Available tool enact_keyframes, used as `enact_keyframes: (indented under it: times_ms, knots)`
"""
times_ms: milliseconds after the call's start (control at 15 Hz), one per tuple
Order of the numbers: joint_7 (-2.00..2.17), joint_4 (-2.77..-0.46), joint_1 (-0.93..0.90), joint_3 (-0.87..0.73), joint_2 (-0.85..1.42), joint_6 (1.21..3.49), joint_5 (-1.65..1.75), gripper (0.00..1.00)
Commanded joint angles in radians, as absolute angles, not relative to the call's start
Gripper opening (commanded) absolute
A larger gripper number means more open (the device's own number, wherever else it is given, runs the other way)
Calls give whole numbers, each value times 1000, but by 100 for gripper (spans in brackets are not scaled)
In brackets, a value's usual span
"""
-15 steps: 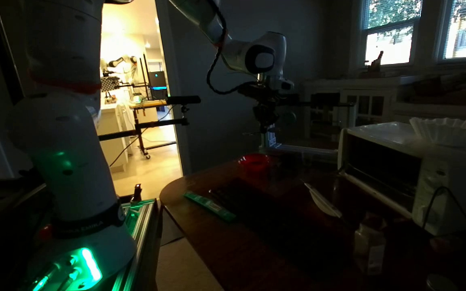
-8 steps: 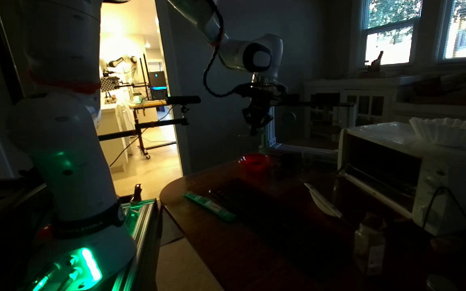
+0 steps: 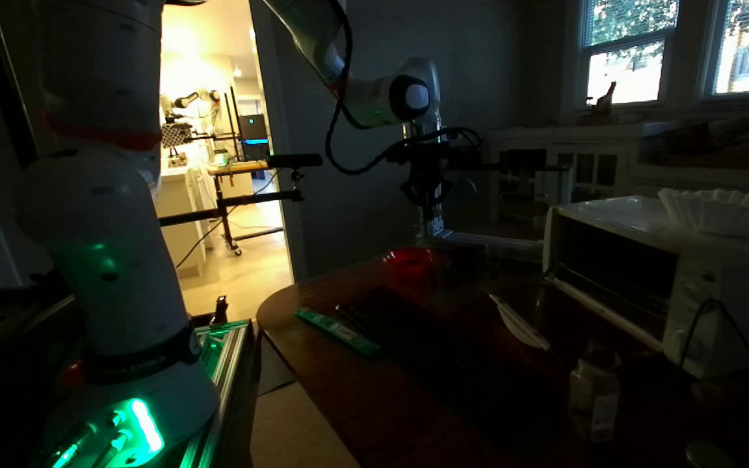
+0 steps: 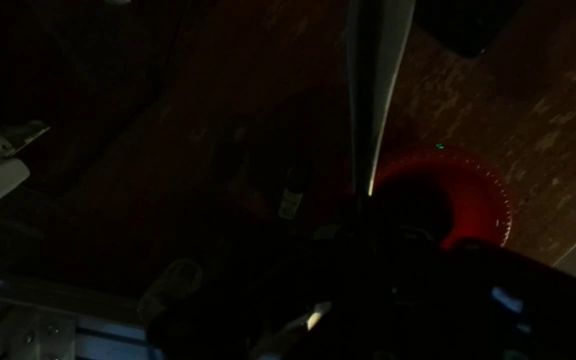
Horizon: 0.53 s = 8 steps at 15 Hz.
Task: Put the silver spoon in the red bowl.
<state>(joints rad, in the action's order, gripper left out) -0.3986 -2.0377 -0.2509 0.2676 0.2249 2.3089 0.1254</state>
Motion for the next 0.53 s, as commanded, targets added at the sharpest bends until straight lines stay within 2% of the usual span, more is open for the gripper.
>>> enact_keyframes:
  times_ms: [0,67,267,333,467]
  knots:
    - [-383,-2044,-250,273,226,2331,127,2]
    - [-379,-2046,-251,273,227,2335,127,8]
    - [-379,-2043,-250,273,228,2335,127,8]
    - [-387,-2046,-251,274,233,2337,132,2]
    - [-399,-2050,-260,285,251,2344,131,2]
